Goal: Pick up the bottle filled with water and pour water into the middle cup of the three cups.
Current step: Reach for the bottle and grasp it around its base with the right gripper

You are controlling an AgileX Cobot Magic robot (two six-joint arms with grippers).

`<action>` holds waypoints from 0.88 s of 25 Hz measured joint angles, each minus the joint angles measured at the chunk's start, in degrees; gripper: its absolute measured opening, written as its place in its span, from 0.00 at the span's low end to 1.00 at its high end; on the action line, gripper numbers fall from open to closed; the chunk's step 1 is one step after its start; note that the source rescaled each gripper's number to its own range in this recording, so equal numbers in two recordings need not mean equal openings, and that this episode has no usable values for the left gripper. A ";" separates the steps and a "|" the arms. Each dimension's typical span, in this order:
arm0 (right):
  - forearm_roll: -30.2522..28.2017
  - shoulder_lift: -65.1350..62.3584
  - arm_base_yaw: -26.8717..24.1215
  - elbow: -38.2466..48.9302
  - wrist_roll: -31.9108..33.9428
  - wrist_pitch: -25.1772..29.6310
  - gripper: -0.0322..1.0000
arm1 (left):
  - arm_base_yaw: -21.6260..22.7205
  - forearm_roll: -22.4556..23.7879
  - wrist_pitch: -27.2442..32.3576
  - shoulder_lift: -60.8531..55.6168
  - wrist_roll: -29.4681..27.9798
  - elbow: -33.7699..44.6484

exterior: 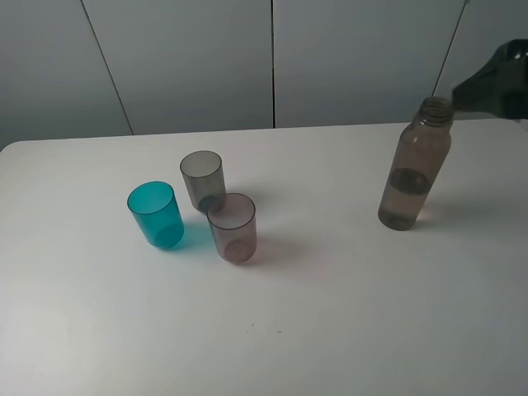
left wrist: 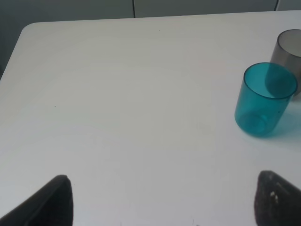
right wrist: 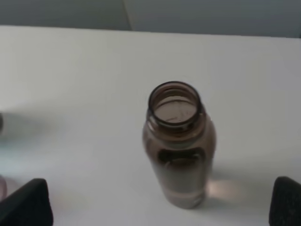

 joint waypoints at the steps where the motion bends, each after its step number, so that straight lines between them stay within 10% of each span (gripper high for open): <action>1: 0.10 1.35 0.86 0.00 0.00 -0.41 1.00 | 0.00 0.00 0.00 0.00 0.00 0.00; 10: 1.14 4.06 1.86 9.98 0.00 -7.82 1.00 | 0.00 0.00 0.00 0.00 0.00 0.00; 18: 0.32 6.06 1.86 27.70 0.00 -35.45 1.00 | 0.00 0.00 0.00 0.00 0.00 0.00; 22: 0.32 11.83 1.86 29.39 0.00 -40.86 1.00 | 0.00 0.00 0.00 0.00 0.00 0.00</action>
